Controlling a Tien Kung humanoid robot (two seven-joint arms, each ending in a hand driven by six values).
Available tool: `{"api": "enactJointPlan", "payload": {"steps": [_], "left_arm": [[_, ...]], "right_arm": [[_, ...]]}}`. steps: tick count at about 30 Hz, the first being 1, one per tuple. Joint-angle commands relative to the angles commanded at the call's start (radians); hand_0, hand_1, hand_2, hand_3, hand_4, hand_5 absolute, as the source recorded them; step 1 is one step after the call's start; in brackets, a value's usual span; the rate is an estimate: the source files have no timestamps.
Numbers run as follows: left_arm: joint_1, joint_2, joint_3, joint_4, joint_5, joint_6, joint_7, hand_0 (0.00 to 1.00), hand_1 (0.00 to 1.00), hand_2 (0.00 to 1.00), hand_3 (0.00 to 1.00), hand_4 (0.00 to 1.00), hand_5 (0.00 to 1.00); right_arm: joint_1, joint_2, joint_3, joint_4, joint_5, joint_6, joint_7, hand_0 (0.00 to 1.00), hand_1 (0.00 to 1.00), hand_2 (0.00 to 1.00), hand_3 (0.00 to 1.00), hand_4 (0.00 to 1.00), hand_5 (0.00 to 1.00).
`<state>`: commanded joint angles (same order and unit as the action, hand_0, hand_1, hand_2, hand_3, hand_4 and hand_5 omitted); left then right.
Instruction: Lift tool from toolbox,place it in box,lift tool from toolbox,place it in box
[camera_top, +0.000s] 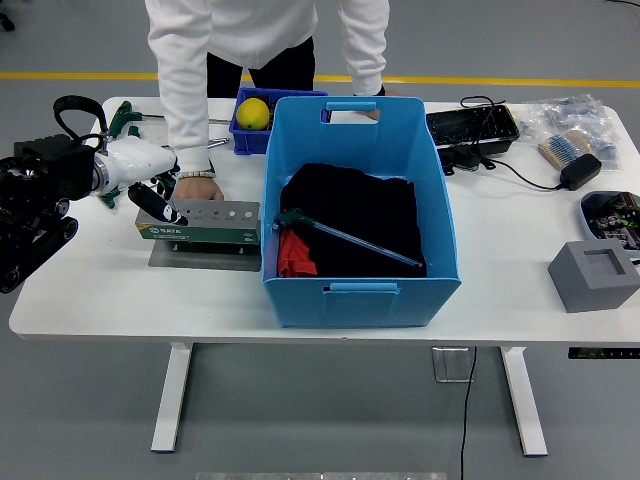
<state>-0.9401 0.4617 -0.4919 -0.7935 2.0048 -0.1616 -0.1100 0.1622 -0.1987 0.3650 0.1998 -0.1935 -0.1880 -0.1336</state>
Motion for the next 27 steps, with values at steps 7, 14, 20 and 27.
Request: {"api": "enactJointPlan", "payload": {"steps": [7, 14, 20, 27], "left_arm": [[-0.003, 0.0, 0.007, 0.002, -0.005, 0.001, -0.002, 0.796, 0.345, 0.288, 0.261, 0.952, 0.625], [-0.005, -0.002, 0.019, 0.015, -0.014, 0.006, -0.004, 0.724, 0.287, 0.243, 0.231, 0.951, 0.627], [-0.002, -0.004, 0.032, 0.029, 0.006, 0.072, -0.002, 0.5, 0.218, 0.199, 0.19, 0.947, 0.613], [0.004, -0.005, 0.043, 0.052, 0.011, 0.159, -0.024, 0.298, 0.156, 0.148, 0.14, 0.962, 0.506]], "right_arm": [[-0.001, 0.001, 0.003, 0.0, -0.004, -0.001, -0.001, 0.652, 0.625, 0.697, 0.558, 0.766, 0.664], [-0.002, 0.002, 0.007, 0.0, -0.009, -0.001, -0.002, 0.653, 0.625, 0.699, 0.558, 0.766, 0.665], [-0.004, 0.003, 0.006, 0.0, -0.006, -0.002, -0.001, 0.652, 0.626, 0.699, 0.559, 0.766, 0.664], [-0.008, 0.003, 0.003, 0.0, -0.002, -0.002, 0.0, 0.653, 0.626, 0.699, 0.558, 0.766, 0.665]]}}
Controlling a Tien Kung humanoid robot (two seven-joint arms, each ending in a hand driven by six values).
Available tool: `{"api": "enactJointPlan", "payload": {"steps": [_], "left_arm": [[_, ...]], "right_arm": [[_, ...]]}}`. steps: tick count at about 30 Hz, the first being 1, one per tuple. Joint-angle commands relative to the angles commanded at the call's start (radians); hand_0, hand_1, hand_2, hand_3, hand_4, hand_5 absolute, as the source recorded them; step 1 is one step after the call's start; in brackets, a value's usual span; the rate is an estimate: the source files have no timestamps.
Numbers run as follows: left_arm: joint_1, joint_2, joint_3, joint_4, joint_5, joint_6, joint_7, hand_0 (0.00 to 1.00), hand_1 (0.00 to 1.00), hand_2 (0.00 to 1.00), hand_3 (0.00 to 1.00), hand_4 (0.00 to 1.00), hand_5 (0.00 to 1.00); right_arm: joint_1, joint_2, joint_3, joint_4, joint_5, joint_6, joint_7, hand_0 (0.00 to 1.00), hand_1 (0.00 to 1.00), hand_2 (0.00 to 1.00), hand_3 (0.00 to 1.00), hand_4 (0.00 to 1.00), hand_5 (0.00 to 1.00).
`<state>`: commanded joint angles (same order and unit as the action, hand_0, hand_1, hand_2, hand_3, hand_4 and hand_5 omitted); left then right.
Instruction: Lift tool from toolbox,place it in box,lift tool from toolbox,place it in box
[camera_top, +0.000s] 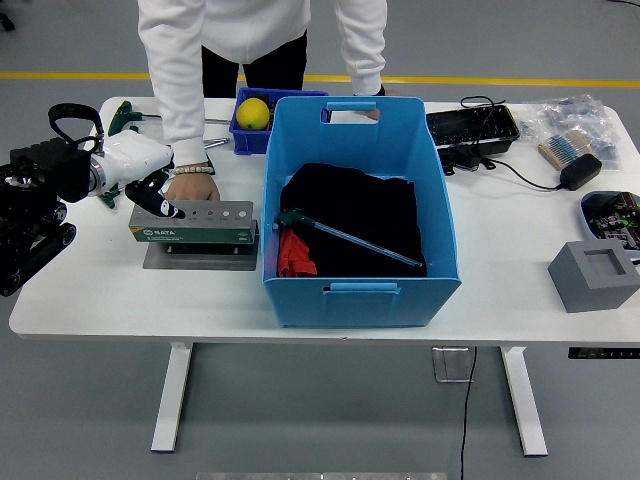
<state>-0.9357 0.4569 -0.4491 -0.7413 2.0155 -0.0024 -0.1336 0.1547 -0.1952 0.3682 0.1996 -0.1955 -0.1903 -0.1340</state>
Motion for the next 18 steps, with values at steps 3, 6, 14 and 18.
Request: {"api": "enactJointPlan", "payload": {"steps": [3, 6, 14, 18], "left_arm": [[0.002, 0.0, 0.0, 0.004, 0.0, 0.026, -0.01, 0.202, 0.105, 0.118, 0.11, 0.993, 0.408], [0.005, 0.001, 0.001, 0.005, -0.001, 0.063, -0.024, 0.202, 0.105, 0.118, 0.11, 0.993, 0.408], [0.012, 0.005, -0.025, 0.004, -0.02, 0.186, -0.08, 0.096, 0.017, 0.064, 0.07, 0.95, 0.316], [0.021, 0.009, -0.066, -0.007, -0.044, 0.215, -0.106, 0.096, 0.017, 0.064, 0.07, 0.95, 0.316]], "right_arm": [[-0.002, 0.0, 0.0, 0.0, 0.0, 0.0, 0.0, 0.652, 0.626, 0.699, 0.559, 0.767, 0.665], [-0.003, 0.0, 0.002, 0.0, -0.001, 0.0, -0.001, 0.652, 0.626, 0.699, 0.559, 0.767, 0.665], [-0.005, 0.001, 0.006, -0.001, -0.006, 0.0, -0.002, 0.652, 0.627, 0.7, 0.558, 0.766, 0.665], [-0.004, 0.001, 0.005, -0.001, -0.003, 0.001, -0.001, 0.652, 0.627, 0.7, 0.558, 0.766, 0.665]]}}
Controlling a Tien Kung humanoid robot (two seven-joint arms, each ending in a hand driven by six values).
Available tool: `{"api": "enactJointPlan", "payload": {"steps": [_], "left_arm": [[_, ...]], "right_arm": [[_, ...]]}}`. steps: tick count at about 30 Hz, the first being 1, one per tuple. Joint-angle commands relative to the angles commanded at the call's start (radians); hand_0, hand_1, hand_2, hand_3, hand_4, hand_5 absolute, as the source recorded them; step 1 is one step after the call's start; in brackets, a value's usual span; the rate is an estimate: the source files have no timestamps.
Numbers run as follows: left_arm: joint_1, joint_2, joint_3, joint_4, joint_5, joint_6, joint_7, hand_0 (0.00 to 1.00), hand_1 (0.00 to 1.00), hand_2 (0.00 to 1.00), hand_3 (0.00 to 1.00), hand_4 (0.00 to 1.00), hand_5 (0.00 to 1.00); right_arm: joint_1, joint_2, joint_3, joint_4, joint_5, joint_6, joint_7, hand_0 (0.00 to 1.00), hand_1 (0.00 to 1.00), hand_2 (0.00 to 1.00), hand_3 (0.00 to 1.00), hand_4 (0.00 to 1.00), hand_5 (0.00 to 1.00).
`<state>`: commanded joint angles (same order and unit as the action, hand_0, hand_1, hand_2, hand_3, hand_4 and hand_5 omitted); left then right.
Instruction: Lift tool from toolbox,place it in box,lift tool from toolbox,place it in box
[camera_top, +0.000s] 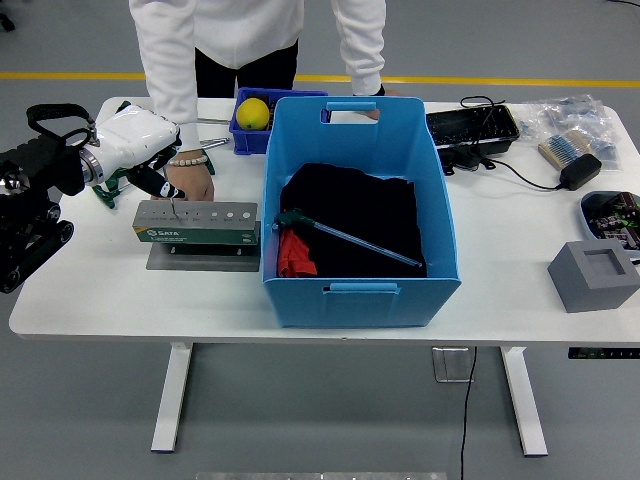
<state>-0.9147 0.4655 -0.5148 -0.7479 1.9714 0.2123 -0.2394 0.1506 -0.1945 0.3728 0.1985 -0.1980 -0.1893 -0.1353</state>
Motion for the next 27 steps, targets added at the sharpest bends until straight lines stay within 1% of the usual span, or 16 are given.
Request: {"api": "enactJointPlan", "payload": {"steps": [1, 2, 7, 8, 11, 17, 18, 22, 25, 27], "left_arm": [[0.003, 0.001, -0.012, -0.005, -0.002, 0.003, -0.005, 0.096, 0.017, 0.064, 0.07, 0.95, 0.316], [0.006, 0.001, -0.025, -0.01, -0.003, 0.005, -0.009, 0.082, 0.002, 0.051, 0.062, 0.931, 0.339], [0.023, 0.005, -0.118, -0.063, -0.01, 0.011, -0.03, 0.082, 0.002, 0.051, 0.062, 0.931, 0.339], [0.025, 0.007, -0.136, -0.075, -0.011, 0.011, -0.034, 0.073, 0.002, 0.042, 0.056, 0.887, 0.343], [0.03, 0.01, -0.179, -0.104, -0.013, 0.013, -0.043, 0.073, 0.002, 0.042, 0.056, 0.887, 0.343], [0.04, 0.016, -0.256, -0.167, -0.008, 0.01, -0.045, 0.067, 0.002, 0.038, 0.055, 0.868, 0.353], [0.042, 0.017, -0.274, -0.188, -0.007, 0.008, -0.043, 0.067, 0.002, 0.038, 0.055, 0.868, 0.353], [0.048, 0.011, -0.311, -0.251, -0.018, 0.01, -0.032, 0.066, 0.002, 0.035, 0.053, 0.865, 0.362], [0.048, -0.001, -0.313, -0.296, -0.051, 0.008, -0.017, 0.066, 0.002, 0.035, 0.053, 0.865, 0.362], [0.047, -0.01, -0.307, -0.317, -0.065, 0.005, -0.008, 0.078, 0.002, 0.042, 0.061, 0.868, 0.362]], "right_arm": [[0.0, 0.0, -0.001, 0.0, 0.001, 0.0, 0.0, 0.652, 0.627, 0.7, 0.558, 0.766, 0.665], [0.001, 0.0, -0.001, 0.0, 0.002, 0.0, 0.0, 0.654, 0.626, 0.699, 0.559, 0.767, 0.665], [0.003, 0.0, 0.002, -0.001, -0.002, 0.001, 0.0, 0.654, 0.626, 0.699, 0.559, 0.767, 0.665], [0.003, 0.0, 0.003, -0.001, -0.001, 0.001, 0.0, 0.653, 0.627, 0.699, 0.559, 0.766, 0.664], [0.003, 0.0, 0.005, -0.001, -0.003, 0.001, 0.0, 0.653, 0.627, 0.699, 0.559, 0.766, 0.664], [0.004, -0.001, 0.004, -0.002, -0.001, 0.001, 0.001, 0.652, 0.627, 0.701, 0.559, 0.767, 0.664], [0.004, -0.001, 0.004, -0.002, 0.0, 0.001, 0.001, 0.652, 0.627, 0.701, 0.559, 0.767, 0.664], [0.004, -0.001, 0.004, -0.002, 0.0, 0.001, 0.002, 0.653, 0.627, 0.701, 0.559, 0.767, 0.664], [0.003, -0.001, 0.004, -0.002, 0.0, 0.002, 0.002, 0.653, 0.627, 0.701, 0.559, 0.767, 0.664], [0.004, -0.001, 0.005, -0.002, 0.0, 0.002, 0.002, 0.653, 0.627, 0.701, 0.559, 0.767, 0.664]]}}
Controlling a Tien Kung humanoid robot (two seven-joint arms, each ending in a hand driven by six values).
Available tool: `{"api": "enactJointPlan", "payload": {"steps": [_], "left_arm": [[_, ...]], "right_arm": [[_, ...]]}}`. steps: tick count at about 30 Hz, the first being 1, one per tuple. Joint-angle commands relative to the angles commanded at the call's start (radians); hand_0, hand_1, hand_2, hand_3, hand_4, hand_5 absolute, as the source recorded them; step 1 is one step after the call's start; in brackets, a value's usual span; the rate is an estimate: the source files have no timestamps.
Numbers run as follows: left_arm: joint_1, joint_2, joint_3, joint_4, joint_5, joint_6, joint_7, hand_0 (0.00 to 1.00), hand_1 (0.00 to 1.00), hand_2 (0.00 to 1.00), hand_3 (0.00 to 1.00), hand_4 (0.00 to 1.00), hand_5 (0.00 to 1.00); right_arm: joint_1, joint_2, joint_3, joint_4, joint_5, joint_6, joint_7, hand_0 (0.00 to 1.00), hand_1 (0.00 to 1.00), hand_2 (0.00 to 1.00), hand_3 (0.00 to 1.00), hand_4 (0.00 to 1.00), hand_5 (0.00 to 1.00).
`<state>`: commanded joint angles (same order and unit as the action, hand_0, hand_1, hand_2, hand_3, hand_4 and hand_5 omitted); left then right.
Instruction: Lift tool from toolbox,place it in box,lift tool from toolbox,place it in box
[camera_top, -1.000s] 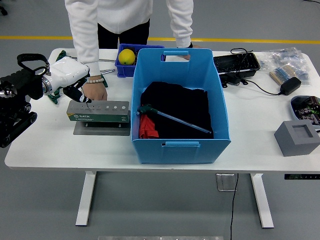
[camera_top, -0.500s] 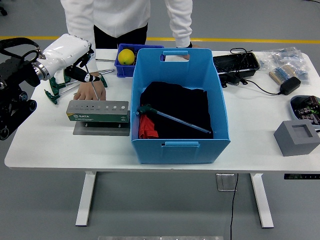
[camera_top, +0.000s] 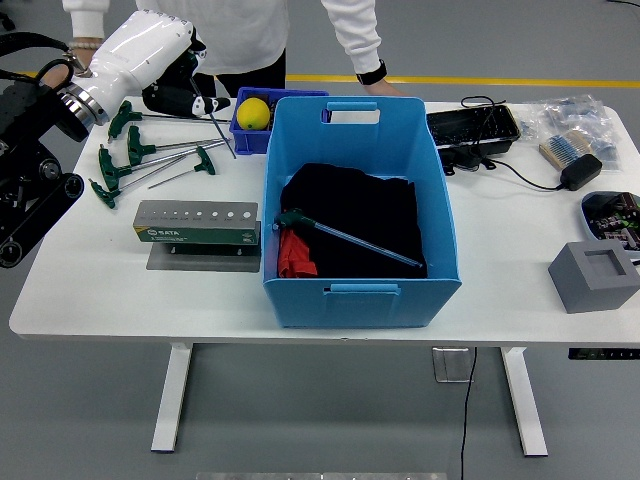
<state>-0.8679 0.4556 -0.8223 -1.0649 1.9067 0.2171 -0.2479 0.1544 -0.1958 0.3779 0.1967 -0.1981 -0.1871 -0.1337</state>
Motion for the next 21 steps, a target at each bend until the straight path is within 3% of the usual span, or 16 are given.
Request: {"api": "enactJointPlan", "payload": {"steps": [4, 6, 10, 11, 16, 17, 21], "left_arm": [[-0.011, -0.035, 0.034, -0.036, -0.032, -0.016, 0.032, 0.078, 0.002, 0.042, 0.061, 0.868, 0.362], [-0.02, -0.066, 0.061, -0.036, -0.05, -0.026, 0.047, 0.106, 0.002, 0.063, 0.091, 0.856, 0.37], [-0.035, -0.115, 0.103, -0.006, -0.08, -0.027, 0.054, 0.106, 0.002, 0.063, 0.091, 0.856, 0.37], [-0.04, -0.127, 0.115, 0.005, -0.09, -0.026, 0.054, 0.137, 0.059, 0.138, 0.19, 0.839, 0.385], [-0.057, -0.18, 0.185, 0.067, -0.161, -0.05, 0.056, 0.137, 0.059, 0.138, 0.19, 0.839, 0.385], [-0.059, -0.19, 0.2, 0.08, -0.172, -0.058, 0.059, 0.253, 0.253, 0.367, 0.474, 0.874, 0.485], [-0.063, -0.215, 0.242, 0.115, -0.202, -0.089, 0.071, 0.253, 0.253, 0.367, 0.474, 0.874, 0.485]], "right_arm": [[0.002, -0.001, 0.003, 0.001, -0.005, 0.001, -0.001, 0.653, 0.627, 0.701, 0.559, 0.767, 0.664], [0.004, -0.001, 0.005, 0.001, -0.008, 0.002, -0.002, 0.653, 0.627, 0.701, 0.559, 0.767, 0.667], [0.006, -0.003, 0.008, 0.001, -0.013, 0.003, -0.003, 0.653, 0.627, 0.701, 0.559, 0.767, 0.667], [0.007, -0.003, 0.008, 0.001, -0.013, 0.004, -0.003, 0.652, 0.627, 0.701, 0.558, 0.767, 0.669], [0.012, -0.007, 0.003, 0.001, -0.009, 0.007, -0.001, 0.652, 0.627, 0.701, 0.558, 0.767, 0.669], [0.013, -0.007, 0.001, 0.001, -0.008, 0.007, 0.0, 0.653, 0.627, 0.701, 0.559, 0.767, 0.67], [0.015, -0.008, -0.003, 0.0, -0.003, 0.008, 0.002, 0.653, 0.627, 0.701, 0.559, 0.767, 0.67]]}}
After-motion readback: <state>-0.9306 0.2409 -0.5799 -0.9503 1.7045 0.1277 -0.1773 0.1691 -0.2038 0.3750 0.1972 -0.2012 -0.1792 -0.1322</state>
